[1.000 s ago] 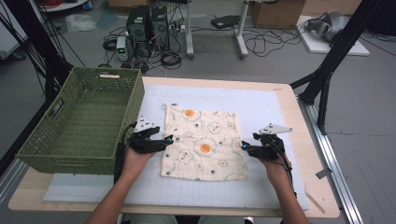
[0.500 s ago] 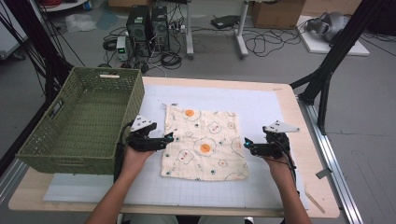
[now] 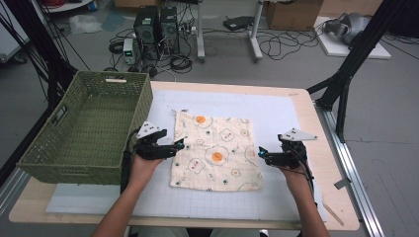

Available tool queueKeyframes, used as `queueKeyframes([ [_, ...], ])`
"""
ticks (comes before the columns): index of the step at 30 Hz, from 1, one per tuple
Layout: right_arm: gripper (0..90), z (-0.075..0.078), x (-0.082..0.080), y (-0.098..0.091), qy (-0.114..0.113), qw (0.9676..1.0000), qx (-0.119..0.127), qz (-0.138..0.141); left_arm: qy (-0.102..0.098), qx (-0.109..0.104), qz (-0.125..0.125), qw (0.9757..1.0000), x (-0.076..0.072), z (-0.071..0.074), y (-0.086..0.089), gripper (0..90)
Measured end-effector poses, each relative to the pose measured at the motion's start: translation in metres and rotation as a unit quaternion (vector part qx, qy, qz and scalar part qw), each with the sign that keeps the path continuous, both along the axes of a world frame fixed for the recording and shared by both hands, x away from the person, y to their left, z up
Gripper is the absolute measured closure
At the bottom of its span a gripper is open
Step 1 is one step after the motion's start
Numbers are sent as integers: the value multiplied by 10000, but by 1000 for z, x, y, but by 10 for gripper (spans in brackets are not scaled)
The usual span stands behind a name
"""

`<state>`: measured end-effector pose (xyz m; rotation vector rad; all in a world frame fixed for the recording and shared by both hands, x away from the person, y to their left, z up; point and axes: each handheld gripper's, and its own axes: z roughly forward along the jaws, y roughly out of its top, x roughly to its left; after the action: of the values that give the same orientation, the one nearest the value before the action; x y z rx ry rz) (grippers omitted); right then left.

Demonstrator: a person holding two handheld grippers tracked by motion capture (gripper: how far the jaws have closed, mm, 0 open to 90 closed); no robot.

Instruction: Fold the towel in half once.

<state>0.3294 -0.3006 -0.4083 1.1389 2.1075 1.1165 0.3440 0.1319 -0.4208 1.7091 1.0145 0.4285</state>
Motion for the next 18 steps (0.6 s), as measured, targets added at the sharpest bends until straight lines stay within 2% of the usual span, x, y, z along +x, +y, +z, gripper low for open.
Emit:
queueKeyframes([
  [2, 119, 0, 1, -1, -18, 10000, 53, -22, -38, 50, 8, 10000, 0, 2, -1, 207],
  [4, 120, 0, 3, 0, -9, 10000, 49, -18, -121, -16, 57, 9999, 1, 4, 0, 212],
  [8, 120, -2, 5, 3, 77, 9999, 54, 58, -149, 42, -1, 9999, 7, 9, -3, 262],
  [12, 120, -2, 5, 2, 95, 9998, 138, 85, -201, -86, 161, 9996, 19, 16, -5, 224],
  [15, 120, -2, 5, 2, 103, 9998, 140, 97, -108, 41, 274, 9996, 32, 19, -7, 199],
  [18, 120, -4, 7, 3, 117, 9997, 148, 141, 17, 100, 256, 9996, 42, 21, -11, 200],
])
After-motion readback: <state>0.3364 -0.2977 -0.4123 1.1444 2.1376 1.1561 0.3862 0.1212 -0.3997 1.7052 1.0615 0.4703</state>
